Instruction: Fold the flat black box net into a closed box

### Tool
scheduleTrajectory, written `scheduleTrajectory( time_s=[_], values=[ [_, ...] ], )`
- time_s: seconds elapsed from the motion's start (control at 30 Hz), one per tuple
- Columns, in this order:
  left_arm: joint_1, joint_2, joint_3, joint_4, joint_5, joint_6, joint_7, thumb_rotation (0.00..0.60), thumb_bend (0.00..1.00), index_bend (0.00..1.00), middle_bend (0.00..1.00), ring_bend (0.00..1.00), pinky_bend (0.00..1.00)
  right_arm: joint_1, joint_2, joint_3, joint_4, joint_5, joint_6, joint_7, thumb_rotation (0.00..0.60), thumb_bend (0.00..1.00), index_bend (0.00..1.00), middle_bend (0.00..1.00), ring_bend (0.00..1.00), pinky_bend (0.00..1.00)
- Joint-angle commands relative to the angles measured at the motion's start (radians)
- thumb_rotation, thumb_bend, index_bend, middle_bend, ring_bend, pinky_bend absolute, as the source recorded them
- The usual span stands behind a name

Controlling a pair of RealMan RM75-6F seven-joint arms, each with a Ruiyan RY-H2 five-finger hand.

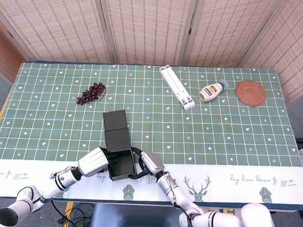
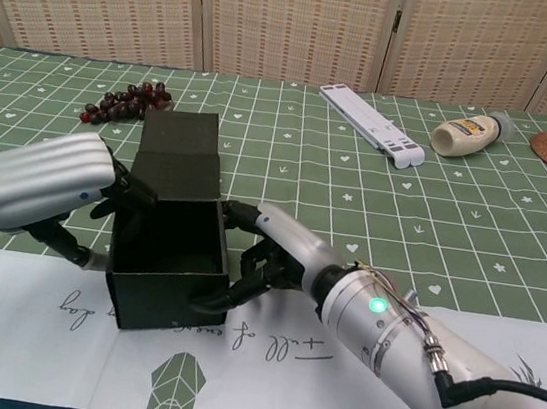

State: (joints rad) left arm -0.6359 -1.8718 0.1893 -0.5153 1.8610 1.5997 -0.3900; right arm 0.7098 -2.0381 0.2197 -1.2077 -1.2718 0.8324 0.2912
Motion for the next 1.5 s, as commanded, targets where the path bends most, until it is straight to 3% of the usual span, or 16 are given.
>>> scheduleTrajectory(
  time_s=[0.03,0.43,0.67,0.93,1.03,1.13,1.3,1.5],
  values=[
    [0.001,0.0,0.0,0.001,-0.001,0.001,-0.002,0.6,0.17,0.71,0.66,0.64,0.83,0.0,0.0,-0.001,0.0,0.0,-0.001,-0.001,0.6,0.38,0.31,0.42,0.78,1.0],
    [0.01,-0.008,-0.001,0.013,-0.005,0.002,-0.009,0.6,0.17,0.7,0.64,0.63,0.83,0.0,0.0,0.0,-0.004,0.003,-0.002,-0.008,0.6,0.38,0.3,0.42,0.78,1.0],
    [0.018,0.008,-0.01,-0.012,-0.016,0.01,-0.001,0.6,0.17,0.38,0.43,0.56,0.82,-0.003,0.005,0.002,-0.009,-0.001,0.005,-0.006,0.6,0.38,0.29,0.42,0.78,1.0],
    [0.021,0.045,-0.035,-0.078,-0.034,0.028,0.012,0.6,0.17,0.23,0.29,0.43,0.78,-0.011,0.018,0.01,-0.022,-0.001,0.024,-0.003,0.6,0.38,0.25,0.42,0.78,1.0],
    [0.024,0.064,-0.052,-0.123,-0.052,0.027,0.0,0.6,0.17,0.22,0.27,0.4,0.77,-0.013,0.024,0.015,-0.029,-0.001,0.03,-0.001,0.6,0.37,0.14,0.35,0.78,1.0],
    [0.029,0.087,-0.069,-0.177,-0.073,0.019,-0.019,0.6,0.17,0.21,0.25,0.34,0.76,-0.013,0.04,0.016,-0.042,-0.004,0.025,0.007,0.6,0.34,0.0,0.22,0.77,1.0],
    [0.039,0.123,-0.093,-0.26,-0.106,0.001,-0.027,0.6,0.17,0.2,0.23,0.3,0.74,-0.027,0.067,0.004,-0.068,-0.008,0.037,0.003,0.6,0.24,0.0,0.04,0.68,1.0],
    [0.059,0.163,-0.122,-0.36,-0.151,-0.026,-0.052,0.6,0.17,0.19,0.22,0.3,0.74,-0.054,0.151,-0.012,-0.147,0.002,0.035,-0.002,0.6,0.17,0.0,0.0,0.64,1.0]
  ],
)
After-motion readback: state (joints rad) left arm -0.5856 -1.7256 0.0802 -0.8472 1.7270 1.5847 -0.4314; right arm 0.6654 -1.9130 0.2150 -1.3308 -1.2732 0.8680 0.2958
